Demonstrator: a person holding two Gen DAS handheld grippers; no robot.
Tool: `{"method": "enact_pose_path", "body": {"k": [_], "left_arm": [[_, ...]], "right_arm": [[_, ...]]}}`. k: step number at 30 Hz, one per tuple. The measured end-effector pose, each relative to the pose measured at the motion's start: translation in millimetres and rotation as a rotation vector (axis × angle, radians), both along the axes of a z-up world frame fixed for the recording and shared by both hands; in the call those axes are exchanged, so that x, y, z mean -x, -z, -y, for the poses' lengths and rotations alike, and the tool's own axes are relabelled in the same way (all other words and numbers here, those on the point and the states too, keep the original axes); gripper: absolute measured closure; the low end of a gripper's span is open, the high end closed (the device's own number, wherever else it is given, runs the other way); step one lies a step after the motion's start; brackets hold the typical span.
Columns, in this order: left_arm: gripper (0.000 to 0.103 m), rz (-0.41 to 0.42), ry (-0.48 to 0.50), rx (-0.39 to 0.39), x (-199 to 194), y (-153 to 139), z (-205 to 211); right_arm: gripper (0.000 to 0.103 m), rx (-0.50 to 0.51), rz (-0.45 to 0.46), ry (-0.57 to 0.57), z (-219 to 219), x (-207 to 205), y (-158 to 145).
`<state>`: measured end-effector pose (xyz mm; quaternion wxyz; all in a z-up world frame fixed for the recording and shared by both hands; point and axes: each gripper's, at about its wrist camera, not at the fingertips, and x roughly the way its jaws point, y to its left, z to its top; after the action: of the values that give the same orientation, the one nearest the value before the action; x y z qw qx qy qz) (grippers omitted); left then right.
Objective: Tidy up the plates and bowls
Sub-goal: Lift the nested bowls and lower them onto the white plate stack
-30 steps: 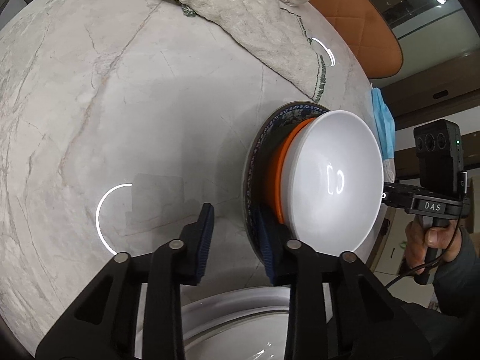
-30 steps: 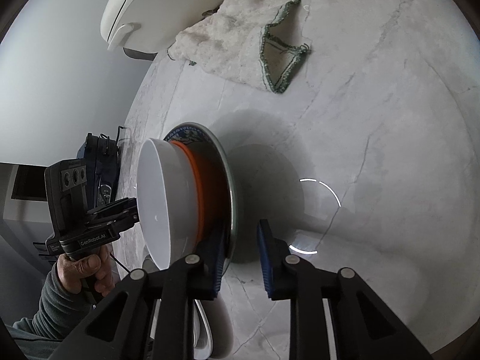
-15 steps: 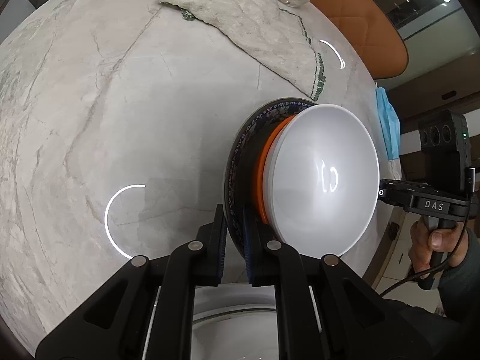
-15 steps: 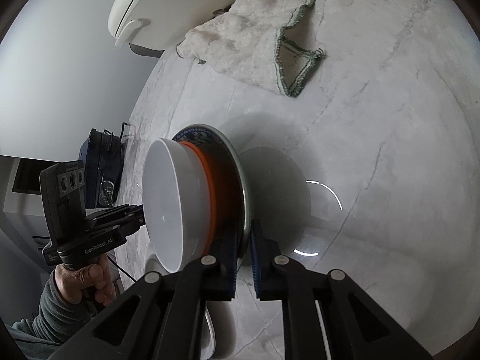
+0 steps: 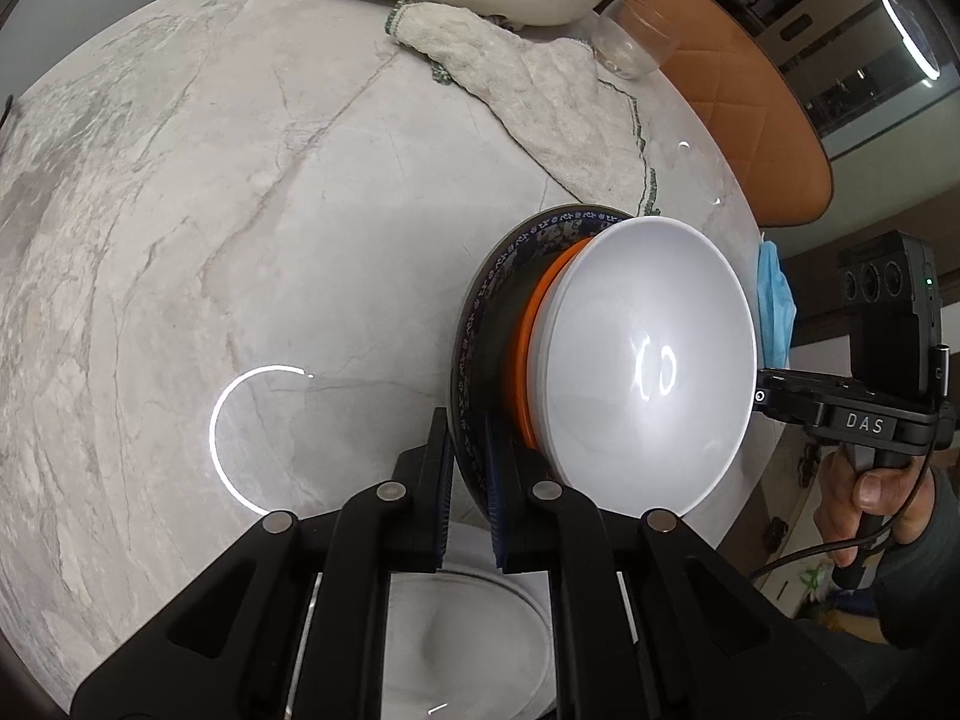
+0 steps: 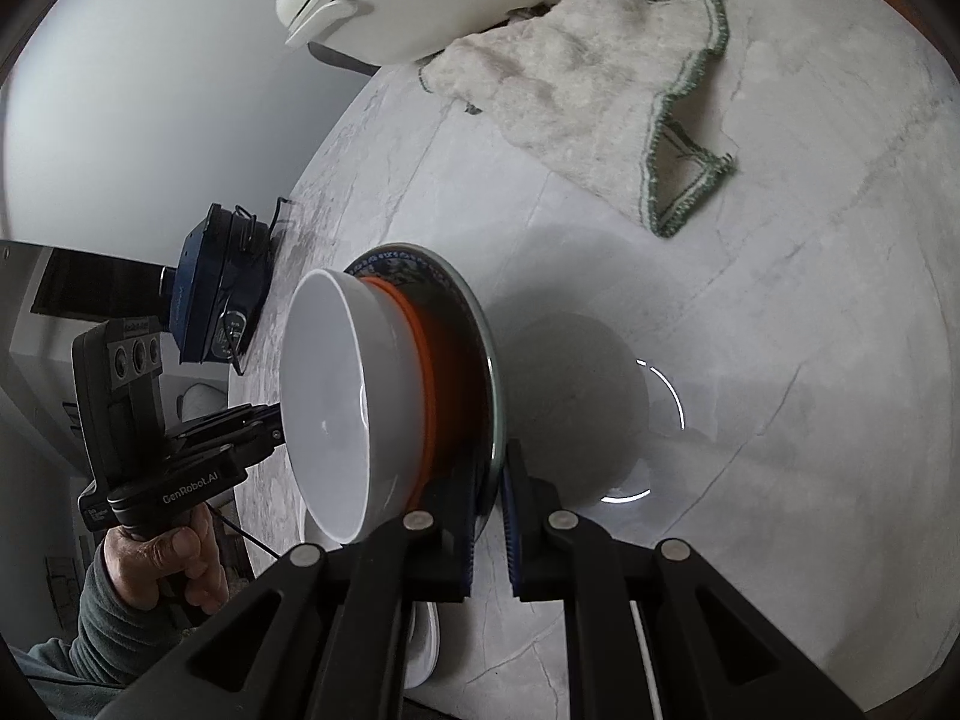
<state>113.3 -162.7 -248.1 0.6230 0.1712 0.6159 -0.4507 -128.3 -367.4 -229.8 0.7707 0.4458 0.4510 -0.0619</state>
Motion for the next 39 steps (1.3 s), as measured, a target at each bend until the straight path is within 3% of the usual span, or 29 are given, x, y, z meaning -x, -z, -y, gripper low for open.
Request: {"method": "enact_pose_path", "body": {"k": [7, 14, 22, 29, 39], "left_arm": [[0.095, 0.019, -0.096, 0.04, 5.0, -39.4, -57.7], [0.094, 0.034, -0.182, 0.058, 17.4, -59.3, -148.4], [0.094, -0.022, -0.245, 0.038, 42.0, -24.2, -221.3], [0.094, -0.031, -0.246, 0.012, 45.7, 7.7, -227.9], [0.093, -0.029, -0.23, -0.011, 47.8, 25.9, -223.6]], "right_arm": [[0.091, 0.04, 0.029, -0.108, -26.7, -15.4, -33.5], [0.091, 0.056, 0.033, -0.182, -90.0, -32.4, -49.0], [0.091, 0.067, -0.029, -0.23, -148.0, -38.4, -24.6], [0.091, 0.069, -0.071, -0.221, -162.4, -34.0, -1.8], [0.091, 0.061, -0.093, -0.217, -163.6, -30.4, 14.9]]}}
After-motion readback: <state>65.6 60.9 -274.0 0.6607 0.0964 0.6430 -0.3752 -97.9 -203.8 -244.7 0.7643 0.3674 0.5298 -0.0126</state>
